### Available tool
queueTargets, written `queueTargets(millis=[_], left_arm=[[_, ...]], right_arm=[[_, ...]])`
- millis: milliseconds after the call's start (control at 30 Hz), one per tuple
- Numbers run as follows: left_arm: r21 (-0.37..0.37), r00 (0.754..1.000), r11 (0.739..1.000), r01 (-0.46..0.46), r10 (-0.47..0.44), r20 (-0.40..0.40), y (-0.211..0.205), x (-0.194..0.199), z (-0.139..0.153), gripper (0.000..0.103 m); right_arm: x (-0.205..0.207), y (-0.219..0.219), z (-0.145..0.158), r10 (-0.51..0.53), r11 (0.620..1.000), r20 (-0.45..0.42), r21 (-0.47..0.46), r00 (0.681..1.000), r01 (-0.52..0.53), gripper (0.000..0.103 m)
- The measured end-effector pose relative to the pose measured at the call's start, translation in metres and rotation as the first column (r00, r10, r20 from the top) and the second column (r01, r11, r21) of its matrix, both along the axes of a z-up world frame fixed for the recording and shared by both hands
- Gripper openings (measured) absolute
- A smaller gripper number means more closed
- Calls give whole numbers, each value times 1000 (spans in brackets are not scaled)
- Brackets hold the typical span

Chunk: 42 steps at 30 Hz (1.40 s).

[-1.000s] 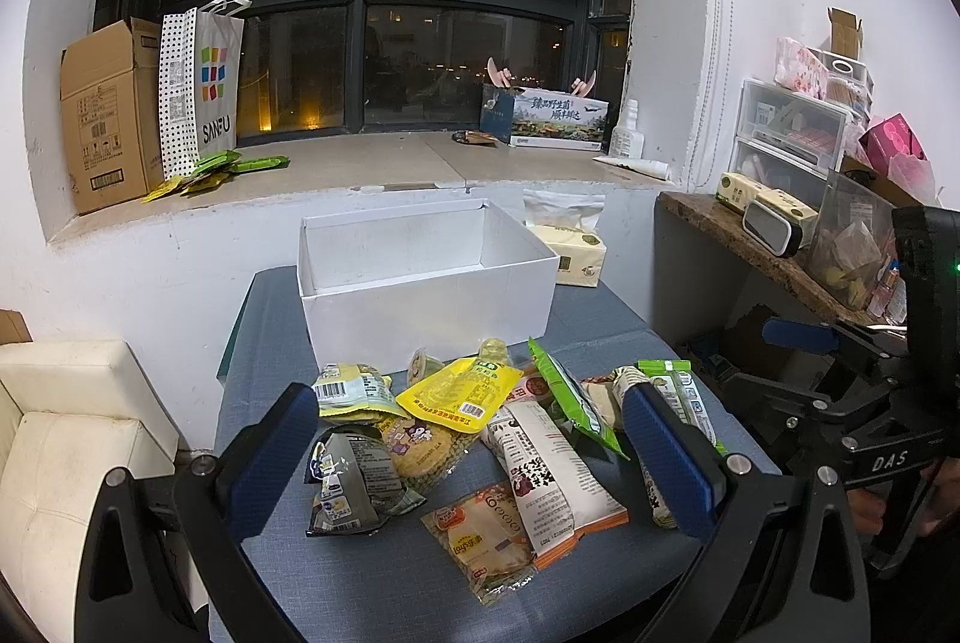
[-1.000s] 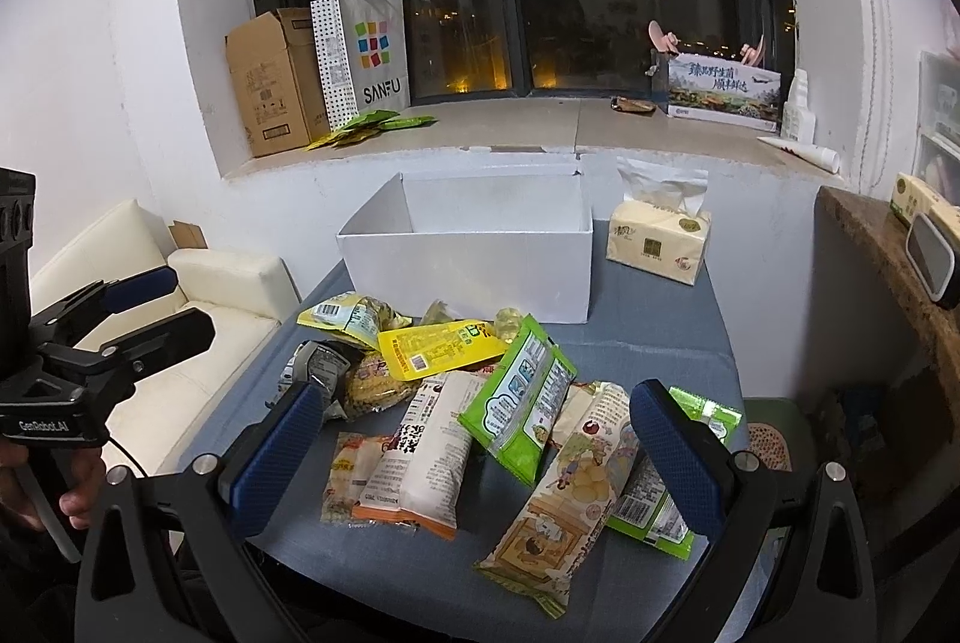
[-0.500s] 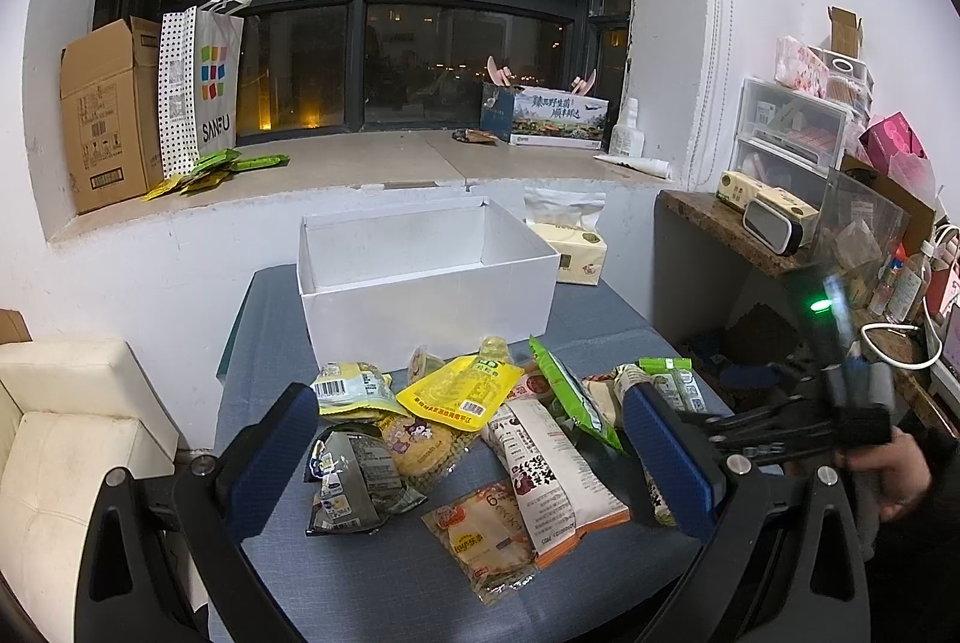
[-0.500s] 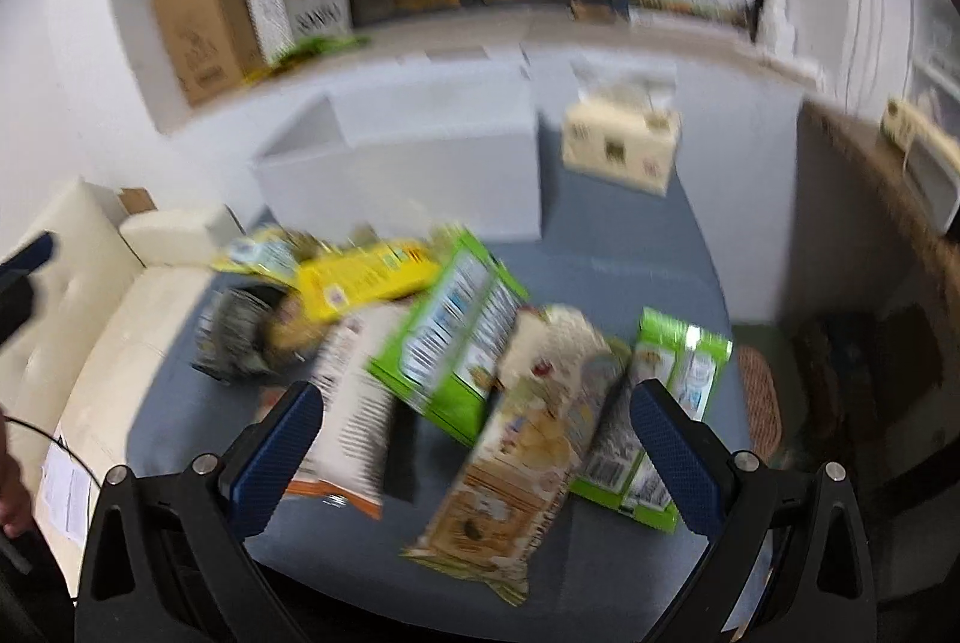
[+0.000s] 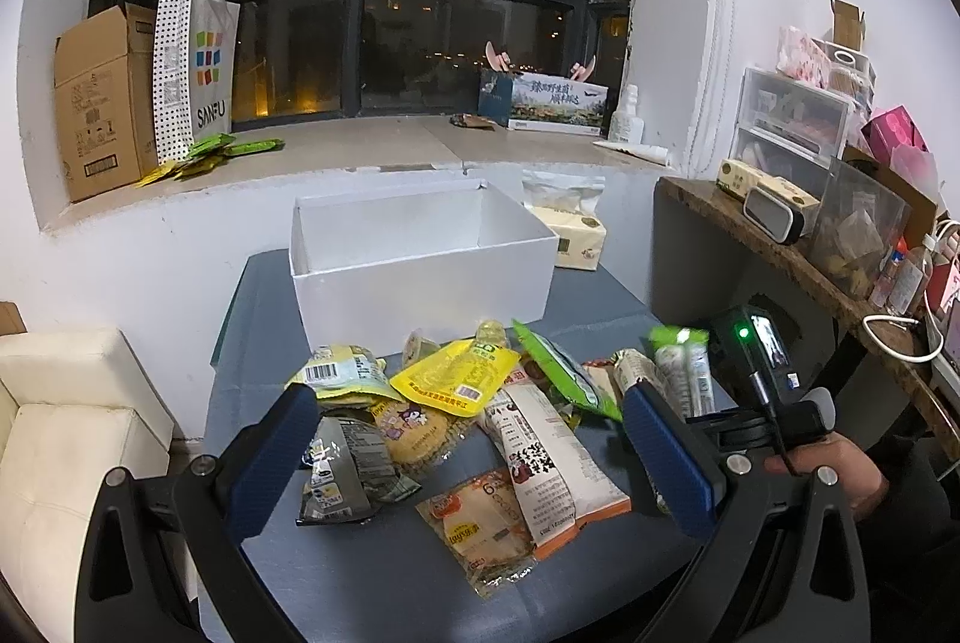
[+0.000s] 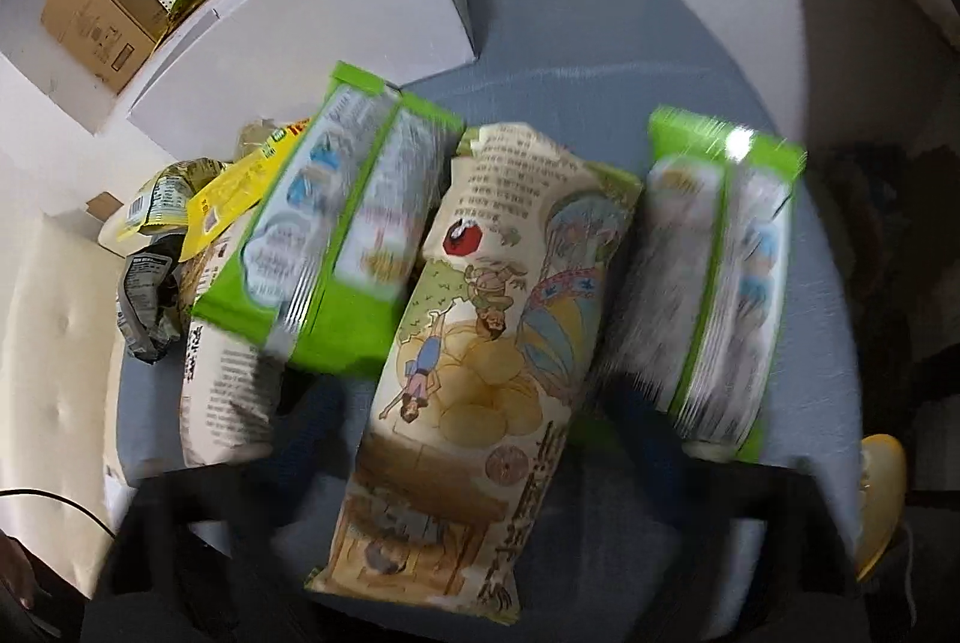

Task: Organize snacks
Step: 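Grasp the green snack bar with the left tool while the right tool grasps the potato-chip bag, then carry both snacks into the white box and open both tools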

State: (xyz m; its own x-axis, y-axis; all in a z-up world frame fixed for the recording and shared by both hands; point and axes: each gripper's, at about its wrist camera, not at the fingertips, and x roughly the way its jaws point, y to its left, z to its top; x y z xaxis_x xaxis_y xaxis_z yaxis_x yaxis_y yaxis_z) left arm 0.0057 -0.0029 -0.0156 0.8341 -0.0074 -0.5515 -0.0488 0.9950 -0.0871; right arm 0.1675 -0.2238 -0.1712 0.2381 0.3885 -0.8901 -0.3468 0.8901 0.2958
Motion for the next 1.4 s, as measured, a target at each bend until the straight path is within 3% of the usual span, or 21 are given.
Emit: queueTargets(millis=[133,433,667,767,900,1067,1100,1133,1200,1267,1333,1400], left_arm=[[-3,1000,1000,4,-4,-9,-1,4,-3,103],[-31,995,997,69,-71,-67,-17,46,-10,103],[18,964,988,151,-144,-222,-74,129,-31,103],[71,942,986,151,-122,-314,-98,166,-51,103],[123,879,985,125,-52,-473,-116,217,-91,103],[160,818,980,116,-2,-576,-124,250,-127,103],[162,793,978,128,-3,-610,-126,254,-138,102],[171,783,975,139,-2,-622,-128,255,-143,93],[149,790,976,160,-36,-612,-129,252,-145,84],[127,792,979,161,-51,-608,-126,248,-142,65],[137,814,976,167,-58,-578,-122,240,-136,62],[101,841,981,167,-88,-534,-116,226,-125,61]], right_arm=[[-4,-8,4,8,999,14,45,1000,-8,31],[-29,-47,53,-9,964,84,264,996,-13,30],[-45,-92,95,-91,957,189,289,978,33,30],[-55,-94,104,-114,959,231,279,966,46,30],[-60,-110,111,-145,954,249,291,958,69,30],[-61,-118,109,-170,949,252,303,953,90,30],[-62,-120,108,-174,946,248,310,953,92,30],[-61,-122,106,-178,944,242,316,954,96,30],[-61,-125,105,-181,942,238,321,954,98,30],[-60,-126,103,-184,942,235,321,954,102,30],[-61,-128,101,-184,940,231,324,955,103,30],[-60,-125,100,-183,940,227,324,956,103,30]])
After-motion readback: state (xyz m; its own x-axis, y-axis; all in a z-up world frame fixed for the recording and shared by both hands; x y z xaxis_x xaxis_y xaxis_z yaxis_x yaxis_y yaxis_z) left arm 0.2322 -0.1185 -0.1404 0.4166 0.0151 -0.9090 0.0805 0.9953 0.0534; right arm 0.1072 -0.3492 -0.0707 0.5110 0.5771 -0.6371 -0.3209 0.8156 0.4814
